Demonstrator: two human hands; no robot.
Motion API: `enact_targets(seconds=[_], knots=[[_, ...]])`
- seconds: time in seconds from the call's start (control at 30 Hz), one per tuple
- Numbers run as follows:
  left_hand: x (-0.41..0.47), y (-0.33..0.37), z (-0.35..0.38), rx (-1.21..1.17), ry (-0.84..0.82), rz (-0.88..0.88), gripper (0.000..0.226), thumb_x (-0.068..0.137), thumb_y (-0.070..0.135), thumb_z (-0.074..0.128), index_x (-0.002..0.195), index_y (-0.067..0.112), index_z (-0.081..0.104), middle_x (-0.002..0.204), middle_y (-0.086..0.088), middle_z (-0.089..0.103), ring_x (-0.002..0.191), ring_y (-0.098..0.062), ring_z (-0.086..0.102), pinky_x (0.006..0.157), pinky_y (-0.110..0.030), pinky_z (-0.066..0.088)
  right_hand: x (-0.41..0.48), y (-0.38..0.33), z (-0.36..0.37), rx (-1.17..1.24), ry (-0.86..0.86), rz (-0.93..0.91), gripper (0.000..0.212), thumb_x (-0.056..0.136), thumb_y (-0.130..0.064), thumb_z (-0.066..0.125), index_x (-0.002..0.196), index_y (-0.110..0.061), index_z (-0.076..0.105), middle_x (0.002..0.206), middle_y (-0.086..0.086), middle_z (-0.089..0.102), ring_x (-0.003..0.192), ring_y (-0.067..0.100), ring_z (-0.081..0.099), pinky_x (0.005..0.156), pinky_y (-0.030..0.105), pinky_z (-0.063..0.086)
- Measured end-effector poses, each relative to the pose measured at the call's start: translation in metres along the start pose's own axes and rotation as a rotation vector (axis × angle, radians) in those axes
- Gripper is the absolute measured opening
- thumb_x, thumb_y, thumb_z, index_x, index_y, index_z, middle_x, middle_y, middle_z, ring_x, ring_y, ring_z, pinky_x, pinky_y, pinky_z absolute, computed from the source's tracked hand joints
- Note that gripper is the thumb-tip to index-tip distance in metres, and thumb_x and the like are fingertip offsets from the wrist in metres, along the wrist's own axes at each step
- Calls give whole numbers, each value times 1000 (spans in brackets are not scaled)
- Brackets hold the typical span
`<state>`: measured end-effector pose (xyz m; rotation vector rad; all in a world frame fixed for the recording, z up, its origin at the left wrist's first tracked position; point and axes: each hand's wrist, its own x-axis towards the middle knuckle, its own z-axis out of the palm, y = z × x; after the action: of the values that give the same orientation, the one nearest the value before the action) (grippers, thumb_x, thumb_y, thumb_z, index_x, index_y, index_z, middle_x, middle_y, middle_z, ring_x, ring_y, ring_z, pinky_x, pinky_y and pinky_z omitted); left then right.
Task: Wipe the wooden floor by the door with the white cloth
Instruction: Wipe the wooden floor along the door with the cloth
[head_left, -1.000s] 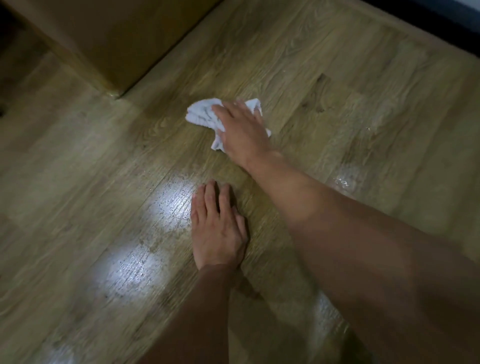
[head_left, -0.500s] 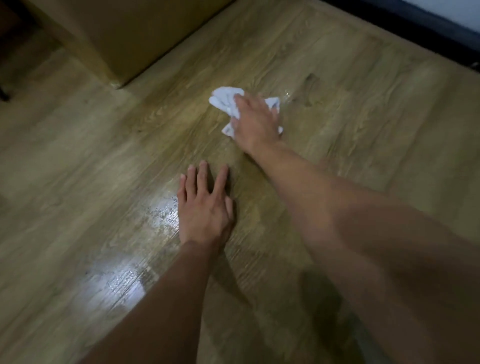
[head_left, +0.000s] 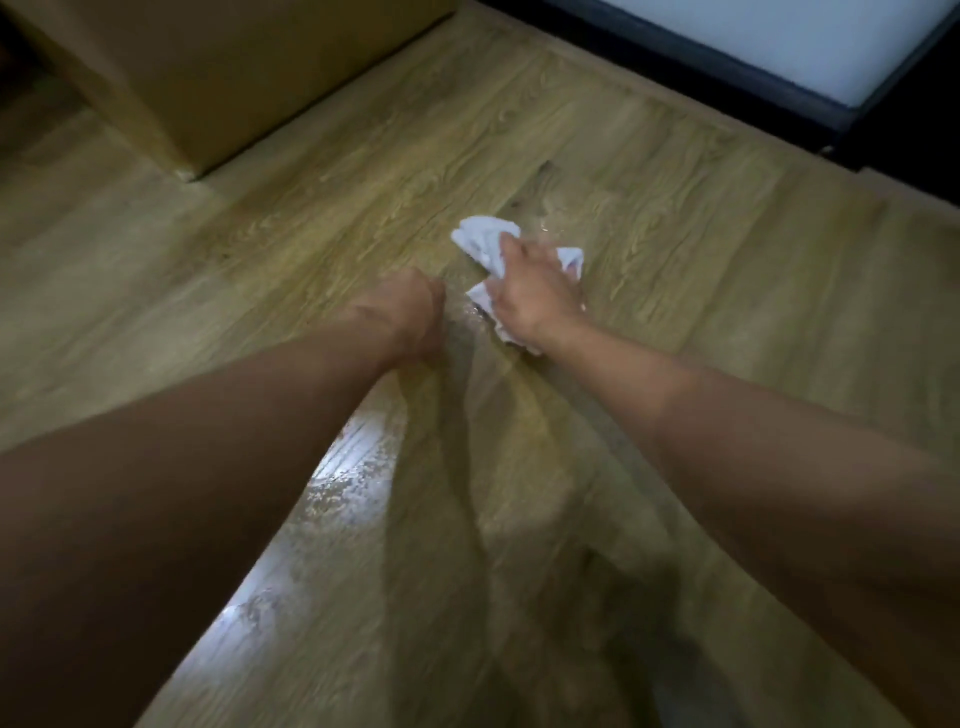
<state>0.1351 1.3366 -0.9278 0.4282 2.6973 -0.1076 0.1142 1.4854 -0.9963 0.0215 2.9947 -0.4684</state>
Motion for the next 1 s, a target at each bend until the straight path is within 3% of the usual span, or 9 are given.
enact_targets(seconds=[0.17, 0.27, 0.37, 0.47, 0.6, 0.7, 0.83, 0.9, 1.0], knots=[[6, 24, -5, -28, -20, 12, 67, 86, 56, 54, 133, 8, 45, 128, -23, 54, 116, -36, 55, 91, -36, 43, -81, 68, -5, 56, 34, -395, 51, 92, -27, 49, 142, -16, 42, 146, 8, 42, 136, 27, 35, 111, 45, 29], [11, 28, 0, 53, -191, 3, 105, 70, 83, 45, 145, 12, 26, 142, -18, 44, 128, -34, 46, 103, -41, 40, -84, 120, -18, 77, 150, -172, 48, 93, -32, 43, 138, -16, 46, 140, 8, 49, 132, 28, 40, 109, 45, 32], [13, 48, 4, 90, -278, -101, 122, 63, 83, 53, 150, 9, 10, 152, -20, 27, 138, -40, 31, 110, -51, 30, -56, 111, -21, -26, 157, 56, 48, 89, -31, 48, 134, -16, 44, 140, 7, 46, 132, 33, 36, 106, 52, 29], [13, 66, 3, 197, -221, -67, 112, 70, 71, 62, 148, 4, 18, 150, -26, 23, 137, -43, 30, 109, -48, 32, -76, 93, -15, -10, 87, 49, 56, 93, -29, 47, 146, -19, 31, 152, 5, 31, 144, 30, 19, 113, 52, 18], [9, 97, 13, -51, -90, 305, 60, 77, 49, 63, 124, 12, 55, 123, -18, 54, 116, -34, 54, 95, -36, 46, -172, 129, -15, 26, 150, -201, 52, 89, -29, 44, 140, -22, 44, 146, 3, 44, 139, 24, 34, 111, 43, 27], [-8, 130, 31, -114, -74, 428, 58, 86, 48, 55, 138, 27, 43, 143, -13, 39, 131, -33, 41, 105, -43, 39, -190, 179, -26, 73, 224, 42, 53, 86, -33, 41, 137, -21, 48, 142, 3, 49, 135, 24, 40, 109, 43, 34], [-29, 161, 47, 51, -110, 370, 60, 89, 65, 37, 144, 49, 17, 158, -11, 6, 142, -42, 11, 108, -62, 23, -152, 186, -41, 26, 83, 269, 61, 91, -37, 42, 147, -20, 28, 154, 3, 28, 144, 29, 18, 114, 49, 19], [-34, 169, 45, 58, -100, 364, 70, 85, 70, 40, 145, 44, 16, 157, -13, 7, 140, -43, 14, 106, -62, 28, -162, 174, -42, 29, 9, 221, 64, 95, -32, 48, 151, -19, 19, 158, 4, 18, 147, 29, 9, 116, 49, 13], [-38, 187, 35, 129, -119, 465, 87, 82, 67, 50, 150, 22, 19, 158, -14, 9, 145, -34, 11, 111, -50, 30, -227, 180, -39, 56, 49, -31, 55, 96, -34, 45, 148, -21, 31, 155, 5, 29, 145, 27, 21, 112, 45, 23]])
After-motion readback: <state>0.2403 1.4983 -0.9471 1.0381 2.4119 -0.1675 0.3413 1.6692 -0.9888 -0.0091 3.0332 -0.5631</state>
